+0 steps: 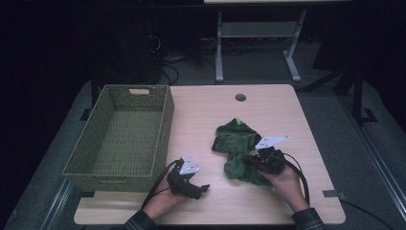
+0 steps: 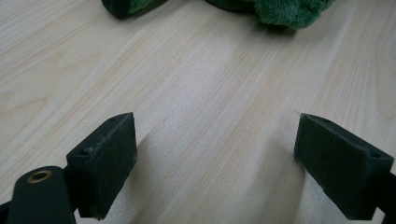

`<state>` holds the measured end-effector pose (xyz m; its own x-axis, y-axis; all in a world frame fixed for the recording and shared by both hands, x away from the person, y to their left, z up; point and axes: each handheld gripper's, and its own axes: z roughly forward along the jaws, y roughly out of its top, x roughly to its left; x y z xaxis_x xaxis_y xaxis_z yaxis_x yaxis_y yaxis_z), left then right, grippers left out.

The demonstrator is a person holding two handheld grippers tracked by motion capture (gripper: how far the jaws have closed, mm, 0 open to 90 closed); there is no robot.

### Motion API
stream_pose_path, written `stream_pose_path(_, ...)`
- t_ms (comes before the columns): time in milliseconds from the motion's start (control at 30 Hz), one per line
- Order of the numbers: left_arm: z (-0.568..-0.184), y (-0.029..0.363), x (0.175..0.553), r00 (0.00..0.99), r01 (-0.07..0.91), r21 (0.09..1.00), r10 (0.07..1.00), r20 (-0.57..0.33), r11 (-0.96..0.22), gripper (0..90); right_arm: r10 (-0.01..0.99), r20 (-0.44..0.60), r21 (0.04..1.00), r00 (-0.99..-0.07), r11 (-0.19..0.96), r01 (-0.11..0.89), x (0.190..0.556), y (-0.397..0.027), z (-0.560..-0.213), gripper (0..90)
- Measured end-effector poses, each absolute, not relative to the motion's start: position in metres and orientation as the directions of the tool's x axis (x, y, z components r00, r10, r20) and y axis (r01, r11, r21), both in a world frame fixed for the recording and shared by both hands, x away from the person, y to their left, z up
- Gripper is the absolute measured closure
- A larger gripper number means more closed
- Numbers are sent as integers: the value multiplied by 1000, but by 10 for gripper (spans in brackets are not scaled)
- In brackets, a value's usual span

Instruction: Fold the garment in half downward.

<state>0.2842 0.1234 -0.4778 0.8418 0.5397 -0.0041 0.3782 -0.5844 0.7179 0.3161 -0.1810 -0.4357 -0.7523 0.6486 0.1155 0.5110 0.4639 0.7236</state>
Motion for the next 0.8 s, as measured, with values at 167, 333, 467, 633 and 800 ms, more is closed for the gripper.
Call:
stream_pose_path(167, -478, 123, 284, 842, 378, 718, 539, -4, -585, 125, 644, 120, 676, -756, 504, 537, 319, -176, -452, 871)
stream_pose_path(333, -478, 123, 284, 843, 378, 717, 538, -5, -586, 125, 639, 145, 663, -756, 504, 553, 323, -176, -458, 878)
stream_pose_path(467, -478, 123, 285, 844, 375, 716, 537, -2, -588, 125, 642, 127, 678, -756, 500, 539, 320, -179, -452, 822)
stream_pose_path(633, -478, 123, 284, 843, 377, 717, 538, -3, -586, 125, 656, 129, 726, -744, 449, 522, 315, -196, -437, 733)
stream_pose_path(800, -478, 123, 284, 841, 379, 719, 541, -6, -582, 125, 676, 108, 751, -729, 425, 505, 305, -218, -428, 639)
